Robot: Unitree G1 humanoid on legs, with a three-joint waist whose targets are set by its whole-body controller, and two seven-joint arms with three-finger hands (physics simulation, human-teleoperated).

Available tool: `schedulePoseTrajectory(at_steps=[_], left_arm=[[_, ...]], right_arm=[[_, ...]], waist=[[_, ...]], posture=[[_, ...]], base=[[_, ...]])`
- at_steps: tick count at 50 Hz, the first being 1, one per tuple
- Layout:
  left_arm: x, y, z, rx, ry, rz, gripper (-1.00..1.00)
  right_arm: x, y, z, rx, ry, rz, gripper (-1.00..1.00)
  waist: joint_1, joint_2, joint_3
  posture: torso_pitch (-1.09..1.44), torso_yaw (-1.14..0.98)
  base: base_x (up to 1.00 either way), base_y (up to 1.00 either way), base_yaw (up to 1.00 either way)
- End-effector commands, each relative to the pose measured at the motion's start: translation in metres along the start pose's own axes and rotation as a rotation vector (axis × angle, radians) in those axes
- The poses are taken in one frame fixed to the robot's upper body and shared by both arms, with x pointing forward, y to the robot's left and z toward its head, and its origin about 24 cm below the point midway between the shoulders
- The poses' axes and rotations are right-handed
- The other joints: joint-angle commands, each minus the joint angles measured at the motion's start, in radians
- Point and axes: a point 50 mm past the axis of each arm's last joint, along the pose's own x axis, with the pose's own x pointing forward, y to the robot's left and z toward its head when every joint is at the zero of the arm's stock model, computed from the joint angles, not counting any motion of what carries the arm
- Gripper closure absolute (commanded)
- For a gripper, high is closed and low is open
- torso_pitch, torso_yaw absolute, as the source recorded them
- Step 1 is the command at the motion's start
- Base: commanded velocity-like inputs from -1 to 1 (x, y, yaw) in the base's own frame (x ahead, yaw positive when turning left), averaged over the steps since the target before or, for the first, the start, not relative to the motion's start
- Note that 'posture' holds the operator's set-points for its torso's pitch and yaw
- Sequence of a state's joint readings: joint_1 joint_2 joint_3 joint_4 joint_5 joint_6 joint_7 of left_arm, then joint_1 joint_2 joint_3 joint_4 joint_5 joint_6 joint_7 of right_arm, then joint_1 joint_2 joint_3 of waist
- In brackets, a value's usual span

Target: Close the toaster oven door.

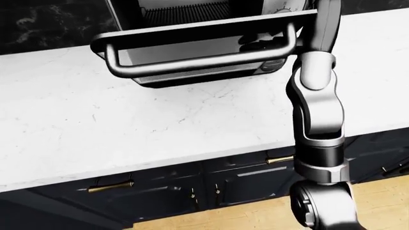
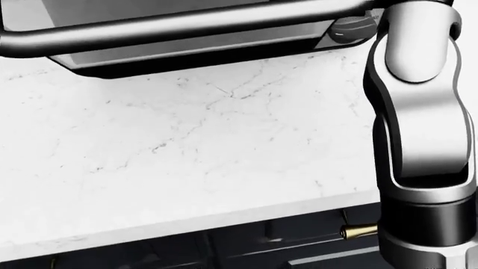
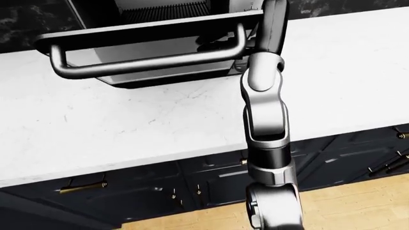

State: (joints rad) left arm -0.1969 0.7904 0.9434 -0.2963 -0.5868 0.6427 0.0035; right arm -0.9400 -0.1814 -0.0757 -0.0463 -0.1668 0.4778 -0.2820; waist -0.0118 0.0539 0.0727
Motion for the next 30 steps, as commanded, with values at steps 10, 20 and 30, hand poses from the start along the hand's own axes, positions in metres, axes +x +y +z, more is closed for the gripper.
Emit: schedulePoseTrajectory(at_steps=[10,20,30], left_arm=[[-0.010,0.003,0.016,0.044,-0.042,-0.015,-1.00],[-0.016,-0.006,0.016,0.022,-0.026,-0.055,-1.00],[-0.028,-0.017,0.024,-0.011,-0.027,-0.114,-1.00]], right_arm=[[0.014,-0.009,0.036,0.035,-0.131,-0.067,-1.00],[0.022,-0.011,0.039,0.030,-0.145,-0.079,-1.00],[0.027,-0.015,0.044,0.031,-0.153,-0.089,-1.00]], waist=[[-0.001,0.006,-0.027],[0.002,0.003,-0.029],[0.001,0.001,-0.027]], posture=[[0.00,0.00],[0.00,0.00],[0.00,0.00]], base=[[0.00,0.00,0.00],[0.00,0.00,0.00],[0.00,0.00,0.00]])
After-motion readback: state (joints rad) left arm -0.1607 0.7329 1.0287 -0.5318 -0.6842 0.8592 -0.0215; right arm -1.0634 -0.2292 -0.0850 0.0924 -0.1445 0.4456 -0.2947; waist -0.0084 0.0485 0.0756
